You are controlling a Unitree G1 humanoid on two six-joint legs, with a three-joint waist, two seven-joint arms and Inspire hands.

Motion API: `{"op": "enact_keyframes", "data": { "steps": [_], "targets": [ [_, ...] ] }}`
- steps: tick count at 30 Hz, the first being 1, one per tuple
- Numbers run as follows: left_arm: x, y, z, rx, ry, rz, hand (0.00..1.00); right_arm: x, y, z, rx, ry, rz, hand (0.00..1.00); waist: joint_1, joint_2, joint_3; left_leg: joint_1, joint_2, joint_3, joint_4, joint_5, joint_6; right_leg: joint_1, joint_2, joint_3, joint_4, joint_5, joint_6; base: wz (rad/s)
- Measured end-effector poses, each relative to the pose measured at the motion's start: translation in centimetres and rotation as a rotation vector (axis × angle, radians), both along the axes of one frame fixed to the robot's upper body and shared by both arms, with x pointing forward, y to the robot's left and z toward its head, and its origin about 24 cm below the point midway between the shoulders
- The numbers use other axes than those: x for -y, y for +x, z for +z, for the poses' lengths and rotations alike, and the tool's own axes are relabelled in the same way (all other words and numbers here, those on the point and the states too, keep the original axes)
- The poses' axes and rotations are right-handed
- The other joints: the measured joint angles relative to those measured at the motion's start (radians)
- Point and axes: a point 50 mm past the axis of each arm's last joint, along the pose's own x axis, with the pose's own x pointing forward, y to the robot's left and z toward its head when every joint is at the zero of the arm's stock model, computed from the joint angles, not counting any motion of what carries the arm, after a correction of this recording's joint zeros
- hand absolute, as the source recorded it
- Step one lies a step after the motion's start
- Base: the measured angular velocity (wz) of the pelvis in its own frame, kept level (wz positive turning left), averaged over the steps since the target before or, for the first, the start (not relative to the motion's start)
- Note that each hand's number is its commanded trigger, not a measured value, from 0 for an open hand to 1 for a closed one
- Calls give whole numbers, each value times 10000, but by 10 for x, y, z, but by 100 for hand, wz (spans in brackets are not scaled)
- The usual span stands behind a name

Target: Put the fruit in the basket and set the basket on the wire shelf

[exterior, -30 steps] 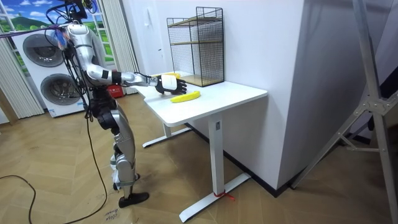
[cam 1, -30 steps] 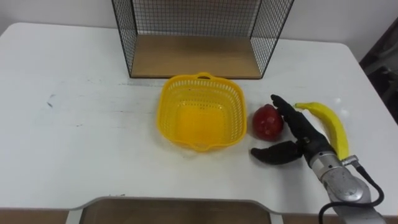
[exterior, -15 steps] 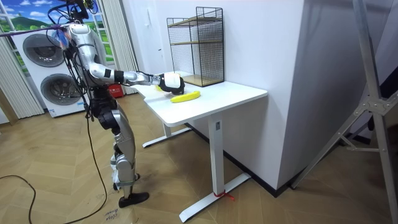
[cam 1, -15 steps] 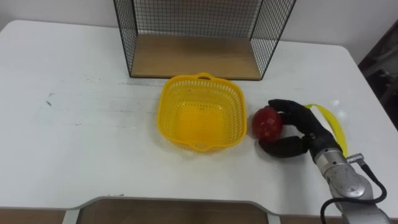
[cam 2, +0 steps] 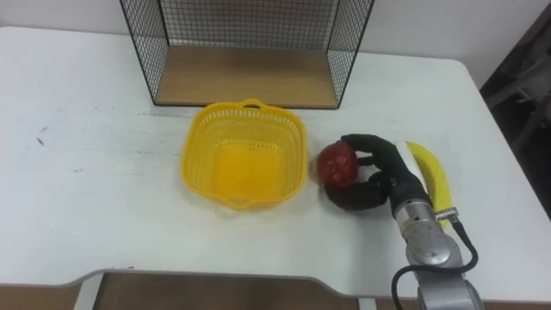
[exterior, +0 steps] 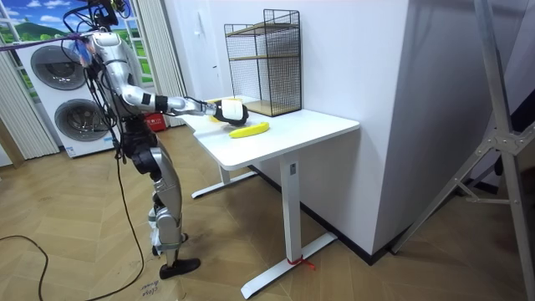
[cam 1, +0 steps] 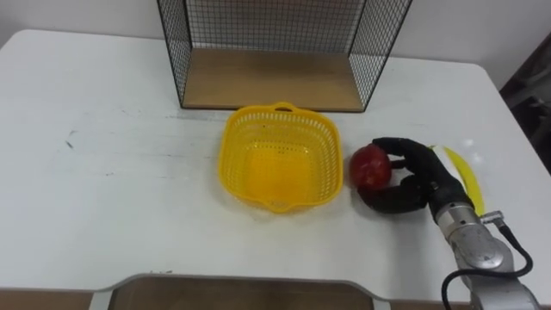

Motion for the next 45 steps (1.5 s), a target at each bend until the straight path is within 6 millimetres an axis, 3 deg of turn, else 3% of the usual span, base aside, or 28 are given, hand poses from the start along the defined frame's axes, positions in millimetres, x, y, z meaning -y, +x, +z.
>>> {"op": "enact_keyframes", "data": {
  "steps": [8,20,25,33,45],
  "targets": [
    [0,-2,0,-138,32,43,0,-1,-3,-5,-176,1180,-343,100,-34,-28,-51,-30,-6,4,-3,0,1,87,3,-5,38,4,3,0],
    [1,-4,-1,-198,52,104,0,-3,0,5,185,1162,-348,100,-59,112,-54,-41,-7,-3,-7,4,1,18,5,37,95,3,1,0],
    [1,-3,0,-163,74,100,0,-9,5,25,1102,1255,-166,100,-119,78,-39,-64,-11,31,-7,5,2,-1,-11,38,89,-2,8,0],
    [1,2,0,149,8,-33,0,-27,8,76,3304,1391,747,100,-204,42,-32,-84,7,126,-12,4,1,-17,34,149,32,1,12,-2],
    [8,1,-3,-80,-165,-370,0,-44,5,93,3978,1399,1562,100,-134,123,12,-21,32,249,-185,2,-1,-109,83,304,216,6,4,-3]
  ]
}}
